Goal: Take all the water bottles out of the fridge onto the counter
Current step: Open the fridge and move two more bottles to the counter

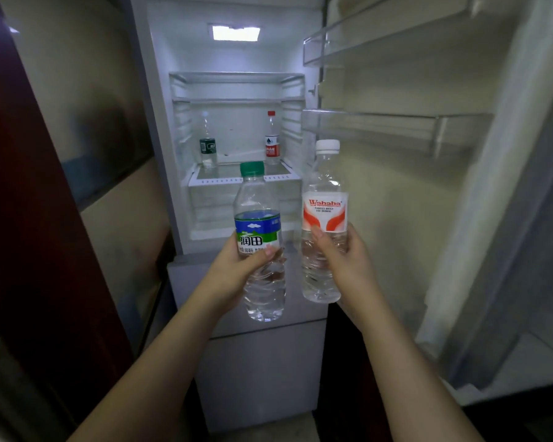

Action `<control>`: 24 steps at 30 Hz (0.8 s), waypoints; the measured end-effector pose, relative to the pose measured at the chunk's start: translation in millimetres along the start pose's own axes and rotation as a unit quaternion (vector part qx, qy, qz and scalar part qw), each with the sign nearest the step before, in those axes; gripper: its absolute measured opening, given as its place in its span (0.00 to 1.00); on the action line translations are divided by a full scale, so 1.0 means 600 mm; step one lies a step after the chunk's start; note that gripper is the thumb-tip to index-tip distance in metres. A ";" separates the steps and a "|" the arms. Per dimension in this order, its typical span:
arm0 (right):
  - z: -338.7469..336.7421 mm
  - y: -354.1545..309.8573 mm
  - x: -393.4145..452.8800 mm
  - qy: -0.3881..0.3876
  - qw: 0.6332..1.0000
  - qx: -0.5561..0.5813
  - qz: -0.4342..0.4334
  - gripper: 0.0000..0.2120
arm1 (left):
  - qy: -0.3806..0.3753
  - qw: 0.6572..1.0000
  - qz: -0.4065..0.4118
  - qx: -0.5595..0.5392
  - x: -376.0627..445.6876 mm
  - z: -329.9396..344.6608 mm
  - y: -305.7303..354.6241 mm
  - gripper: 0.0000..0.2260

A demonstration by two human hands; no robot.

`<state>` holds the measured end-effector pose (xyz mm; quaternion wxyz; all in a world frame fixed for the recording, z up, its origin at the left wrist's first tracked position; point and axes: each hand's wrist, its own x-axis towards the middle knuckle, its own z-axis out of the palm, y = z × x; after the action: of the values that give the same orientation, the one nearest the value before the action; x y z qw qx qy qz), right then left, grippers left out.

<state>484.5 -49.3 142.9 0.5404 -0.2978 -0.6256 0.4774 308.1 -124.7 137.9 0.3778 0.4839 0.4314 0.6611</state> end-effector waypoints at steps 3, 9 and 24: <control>-0.030 -0.017 -0.036 -0.017 1.000 0.026 -0.003 0.20 | -0.001 1.000 0.000 -0.010 -0.044 0.031 0.011 0.18; -0.070 -0.036 -0.091 -0.023 0.999 0.031 0.002 0.20 | 0.000 1.000 -0.005 -0.008 -0.107 0.066 0.028 0.30; -0.171 -0.140 -0.299 0.077 0.997 -0.014 0.004 0.24 | -0.124 0.992 -0.003 -0.010 -0.225 0.124 0.044 0.22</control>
<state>637.7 -211.2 145.5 0.5808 -0.3434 -0.5880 0.4461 411.3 -242.2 132.2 0.4354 0.5571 0.3759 0.5989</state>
